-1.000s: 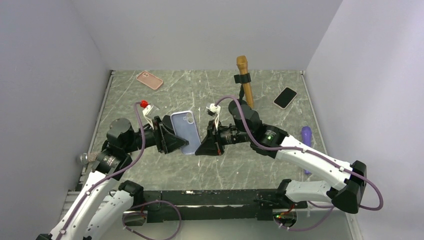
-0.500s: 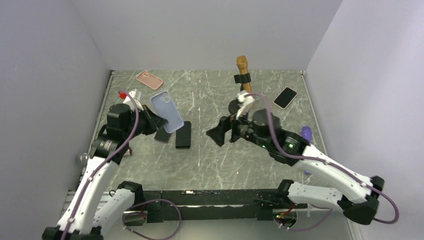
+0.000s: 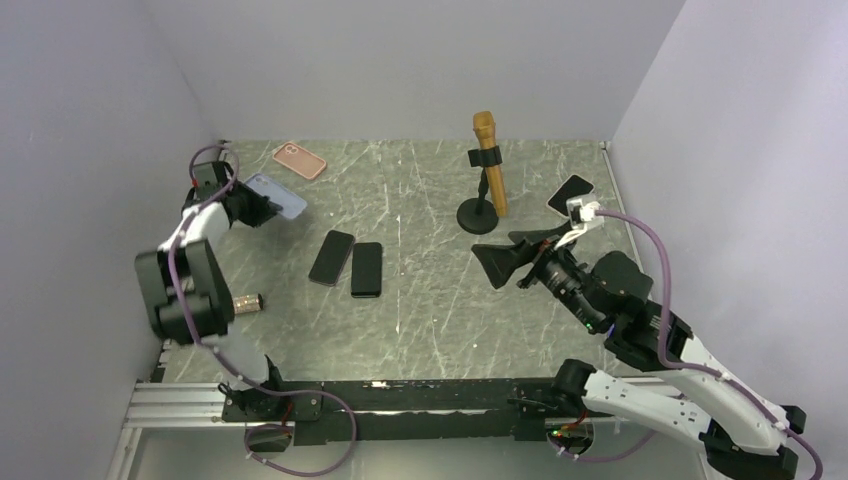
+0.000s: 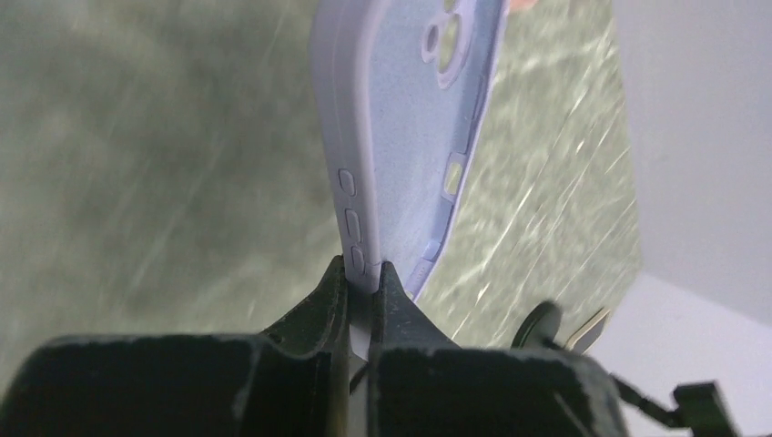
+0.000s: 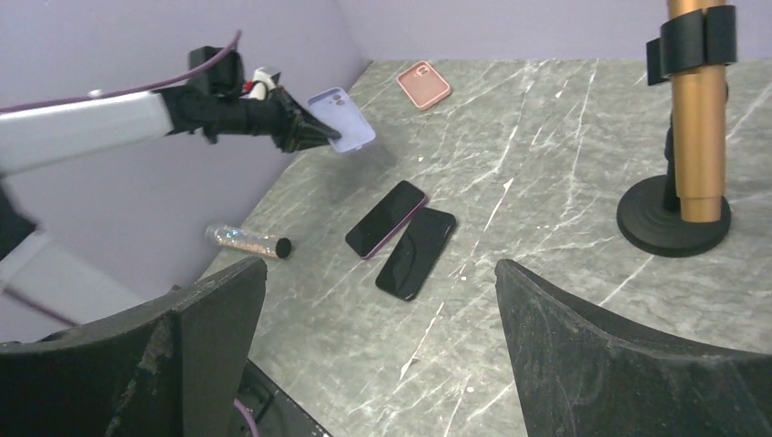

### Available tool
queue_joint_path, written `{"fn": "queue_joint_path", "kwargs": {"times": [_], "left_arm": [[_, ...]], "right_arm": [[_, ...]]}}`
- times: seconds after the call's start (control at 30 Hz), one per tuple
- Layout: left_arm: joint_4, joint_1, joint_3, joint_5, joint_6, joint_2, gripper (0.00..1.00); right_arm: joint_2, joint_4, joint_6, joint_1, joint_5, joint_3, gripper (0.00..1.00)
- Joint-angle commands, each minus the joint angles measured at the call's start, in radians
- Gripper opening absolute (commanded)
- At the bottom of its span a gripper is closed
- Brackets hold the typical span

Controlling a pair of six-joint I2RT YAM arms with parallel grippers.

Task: Take the phone out of the phone case
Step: Place the phone case at the corner of the board.

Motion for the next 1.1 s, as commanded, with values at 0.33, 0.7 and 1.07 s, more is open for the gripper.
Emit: {"fn": "queue_joint_path", "kwargs": {"times": [0.33,0.7,1.07], "left_arm": [[-0.026,0.054,0.831,0.183,0.012,0.741,0.11],[0.127,0.055,0.658,0.202,-0.068,0.743,0.1],[0.063,0.061,0.671,0.241,-0.045,0.75,0.65]], "right_arm": [[-0.041,-0.098,0.012,0.002,0.097,0.053,0.98],[0.032,-0.046,-0.007,0.002,0.087,0.061,0.98],[0.013,-0.083,0.048,0.001,0.081,0.055,0.98]]}}
